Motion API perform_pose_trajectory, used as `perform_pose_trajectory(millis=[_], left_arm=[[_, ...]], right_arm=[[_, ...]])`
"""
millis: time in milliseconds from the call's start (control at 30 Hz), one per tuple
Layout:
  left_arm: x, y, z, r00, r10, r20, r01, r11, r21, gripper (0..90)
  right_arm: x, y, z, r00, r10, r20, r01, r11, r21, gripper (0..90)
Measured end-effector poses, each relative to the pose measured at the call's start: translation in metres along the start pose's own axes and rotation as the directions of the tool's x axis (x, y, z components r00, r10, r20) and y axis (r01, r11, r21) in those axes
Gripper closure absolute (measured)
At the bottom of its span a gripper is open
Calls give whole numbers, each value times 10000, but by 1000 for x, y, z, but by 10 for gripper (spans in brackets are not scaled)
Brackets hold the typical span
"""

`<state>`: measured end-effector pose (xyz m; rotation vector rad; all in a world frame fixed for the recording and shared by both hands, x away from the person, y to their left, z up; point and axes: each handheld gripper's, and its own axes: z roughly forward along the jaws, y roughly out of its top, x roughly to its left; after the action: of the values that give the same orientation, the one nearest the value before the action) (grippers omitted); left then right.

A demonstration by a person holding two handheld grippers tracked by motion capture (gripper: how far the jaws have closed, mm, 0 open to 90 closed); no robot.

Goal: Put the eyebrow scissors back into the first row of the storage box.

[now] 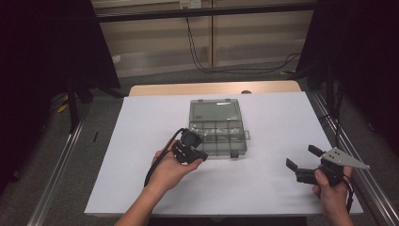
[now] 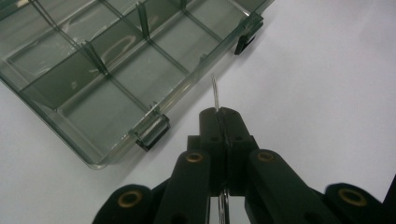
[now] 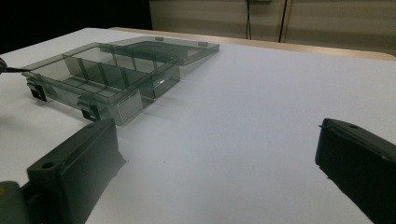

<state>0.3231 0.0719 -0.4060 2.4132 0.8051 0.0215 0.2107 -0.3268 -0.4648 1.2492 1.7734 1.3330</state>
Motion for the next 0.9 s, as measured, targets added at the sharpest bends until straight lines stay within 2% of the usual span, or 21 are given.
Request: perform_pose_trajectory(millis=[67,267,367,467,500,733,833,867,900], left_arm=[[3,2,0,9999,71,100,-71,10000,43,894],[8,7,-1,9998,-66,185,66,10000,2,893],[11,10,-2,9998,-46,193,49,9999,-145,893],[13,12,-3,9996,-238,180,244,9992,-322,893],[15,13,-4,9996,-123,258,129,9996,-247,893],[22,19,-7,9994,-239,254,248,9990,-378,893],[23,22,-8,9986,-248,470,266,9989,-386,893],[23,24,-8,9991,-185,383,199,9991,-367,893],[24,25,-8,9987,-211,473,229,9990,-378,893]], right_arm=[[0,0,0,10000,-16,-20,16,10000,3,0],[1,0,0,10000,1,-37,-1,10000,33,0],[1,0,1,10000,-3,-36,3,10000,37,0],[1,-1,1,10000,11,-64,-11,10000,44,0],[1,-1,1,10000,7,-61,-7,10000,47,0],[2,-1,1,10000,11,-93,-10,10000,71,0],[2,-1,1,10000,28,-87,-27,10000,89,0],[2,-1,1,10000,29,-84,-28,10000,92,0],[2,-1,1,10000,28,-87,-27,10000,95,0]])
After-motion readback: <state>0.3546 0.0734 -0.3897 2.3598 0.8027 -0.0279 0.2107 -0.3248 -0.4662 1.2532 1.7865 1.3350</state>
